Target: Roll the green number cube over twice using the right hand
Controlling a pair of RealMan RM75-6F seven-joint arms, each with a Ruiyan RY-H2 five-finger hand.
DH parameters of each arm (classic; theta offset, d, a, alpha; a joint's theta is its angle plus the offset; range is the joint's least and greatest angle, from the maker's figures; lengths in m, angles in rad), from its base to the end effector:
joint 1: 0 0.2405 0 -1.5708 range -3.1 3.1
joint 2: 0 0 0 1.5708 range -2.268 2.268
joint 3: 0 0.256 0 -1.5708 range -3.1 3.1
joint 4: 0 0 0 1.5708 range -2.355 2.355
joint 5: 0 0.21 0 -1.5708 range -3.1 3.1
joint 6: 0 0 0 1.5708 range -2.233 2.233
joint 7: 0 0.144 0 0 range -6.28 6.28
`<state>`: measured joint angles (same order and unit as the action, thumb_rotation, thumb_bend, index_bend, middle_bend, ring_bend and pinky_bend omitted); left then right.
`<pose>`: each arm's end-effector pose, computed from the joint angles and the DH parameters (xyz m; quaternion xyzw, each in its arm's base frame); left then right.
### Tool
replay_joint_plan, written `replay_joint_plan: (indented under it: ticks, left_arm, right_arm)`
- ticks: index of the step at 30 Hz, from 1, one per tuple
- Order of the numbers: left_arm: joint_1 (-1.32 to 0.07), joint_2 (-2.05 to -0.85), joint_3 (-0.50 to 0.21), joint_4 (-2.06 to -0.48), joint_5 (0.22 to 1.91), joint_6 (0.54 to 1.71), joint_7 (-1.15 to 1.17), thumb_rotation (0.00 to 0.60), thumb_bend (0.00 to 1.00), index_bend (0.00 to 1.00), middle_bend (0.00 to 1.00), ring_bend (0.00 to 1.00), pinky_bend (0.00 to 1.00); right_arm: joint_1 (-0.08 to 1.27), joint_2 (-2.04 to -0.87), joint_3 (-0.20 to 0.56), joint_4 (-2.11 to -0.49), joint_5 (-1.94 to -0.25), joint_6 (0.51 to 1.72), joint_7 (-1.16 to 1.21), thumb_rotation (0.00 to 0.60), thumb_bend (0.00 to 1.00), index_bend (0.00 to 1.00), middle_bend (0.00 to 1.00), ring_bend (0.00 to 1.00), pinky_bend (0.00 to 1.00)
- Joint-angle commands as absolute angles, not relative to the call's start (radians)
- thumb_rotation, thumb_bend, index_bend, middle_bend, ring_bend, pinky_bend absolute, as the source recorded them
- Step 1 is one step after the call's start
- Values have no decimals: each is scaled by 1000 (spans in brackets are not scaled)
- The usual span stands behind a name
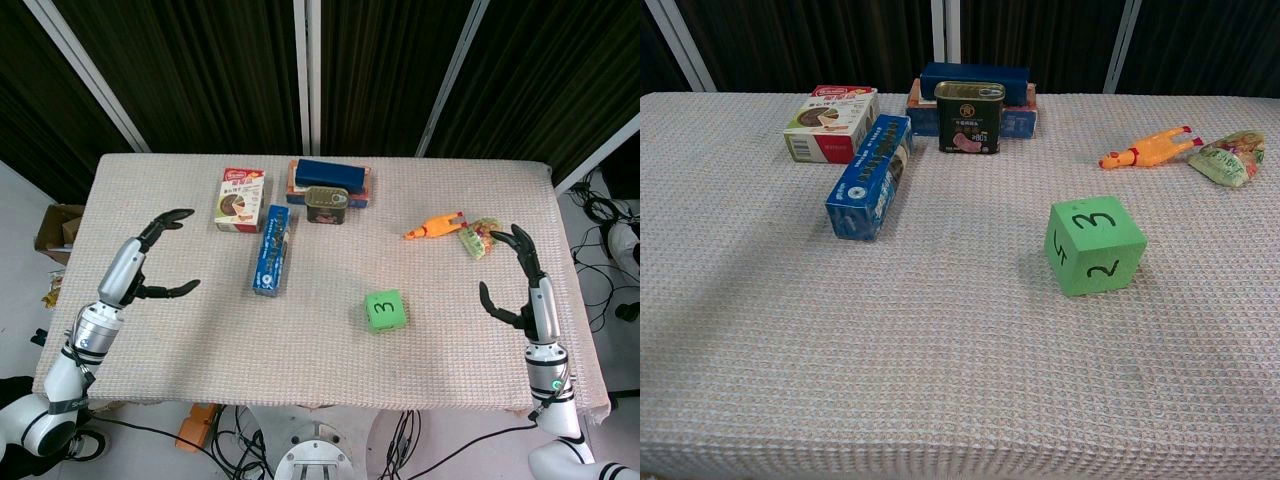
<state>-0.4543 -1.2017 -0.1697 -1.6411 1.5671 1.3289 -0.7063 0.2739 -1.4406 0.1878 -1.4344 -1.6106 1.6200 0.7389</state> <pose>-0.1923 0.2931 0.1246 -0.5264 -0.5087 -0.6371 0.2412 -0.2383 -0.2528 0.1066 0.4166 -0.4647 0.7257 0.2895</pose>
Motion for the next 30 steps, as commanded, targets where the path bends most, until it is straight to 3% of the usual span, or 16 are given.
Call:
replay_joint_plan:
  ticks: [1, 12, 18, 23, 26, 30]
  left_arm:
    - [-457, -1200, -168, -1639, 1569, 1329, -707, 536, 176, 156, 146, 122, 220]
    - [-465, -1195, -159, -1645, 1573, 1328, -699, 536, 178, 156, 146, 122, 220]
    - [-466, -1198, -152, -1640, 1567, 1324, -701, 539, 178, 156, 146, 122, 220]
    - [-465, -1185, -140, -1654, 1565, 1313, -665, 538, 178, 155, 146, 122, 220]
    - [-458, -1168, -134, -1671, 1554, 1307, -629, 540, 178, 157, 146, 122, 218]
    - [-451, -1158, -129, -1683, 1548, 1308, -595, 539, 178, 158, 146, 122, 217]
  right_arm:
    - [278, -1444, 189, -1436, -1605, 1614, 734, 600, 327, 15, 170, 0, 32]
    - [290, -1424, 177, -1453, -1621, 1599, 679, 600, 327, 15, 162, 0, 35]
    - [310, -1377, 117, -1492, -1640, 1497, 555, 600, 324, 0, 132, 0, 35]
    - [372, -1167, 26, -1701, -1645, 1229, 144, 600, 258, 0, 75, 0, 10]
    - [389, -1091, 34, -1876, -1574, 1150, -193, 600, 199, 0, 24, 0, 0]
    - [418, -1071, 61, -2035, -1435, 1087, -457, 600, 176, 0, 0, 0, 0]
